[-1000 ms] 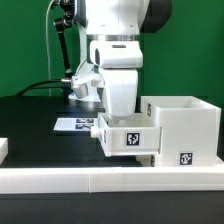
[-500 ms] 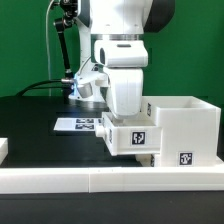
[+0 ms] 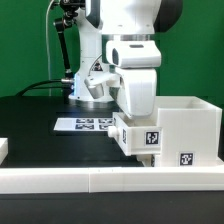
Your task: Assemble drawer
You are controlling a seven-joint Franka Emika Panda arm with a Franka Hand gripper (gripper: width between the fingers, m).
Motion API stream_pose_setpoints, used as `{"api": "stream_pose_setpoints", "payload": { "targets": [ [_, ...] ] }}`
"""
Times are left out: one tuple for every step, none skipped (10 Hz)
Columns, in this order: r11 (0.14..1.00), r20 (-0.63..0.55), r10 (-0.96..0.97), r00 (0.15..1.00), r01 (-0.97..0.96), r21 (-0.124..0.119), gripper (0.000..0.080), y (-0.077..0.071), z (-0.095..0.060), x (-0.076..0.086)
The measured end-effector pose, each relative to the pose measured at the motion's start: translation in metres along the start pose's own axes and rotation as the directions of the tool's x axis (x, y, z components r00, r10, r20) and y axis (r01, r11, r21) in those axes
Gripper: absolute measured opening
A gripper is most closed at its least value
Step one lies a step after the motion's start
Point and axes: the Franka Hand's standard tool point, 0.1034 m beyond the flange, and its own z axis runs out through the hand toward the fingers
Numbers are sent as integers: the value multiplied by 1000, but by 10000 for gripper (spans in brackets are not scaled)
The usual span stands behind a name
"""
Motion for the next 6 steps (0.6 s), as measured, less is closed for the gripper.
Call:
{"api": "stream_pose_setpoints", "payload": {
  "targets": [
    [1000,-1,13,1000,-13,-1,41,0,0,0],
    [1000,-1,17,1000,-17,-1,41,0,0,-1],
    [1000,-1,17,1000,-17,-1,49,0,0,-1],
    [1000,-1,19,1000,-19,-1,49,0,1,-1],
    [1000,-1,23,1000,-23,-1,290,0,1,0],
    [1000,-1,29,1000,-29,-2,290,0,0,1]
  ]
}}
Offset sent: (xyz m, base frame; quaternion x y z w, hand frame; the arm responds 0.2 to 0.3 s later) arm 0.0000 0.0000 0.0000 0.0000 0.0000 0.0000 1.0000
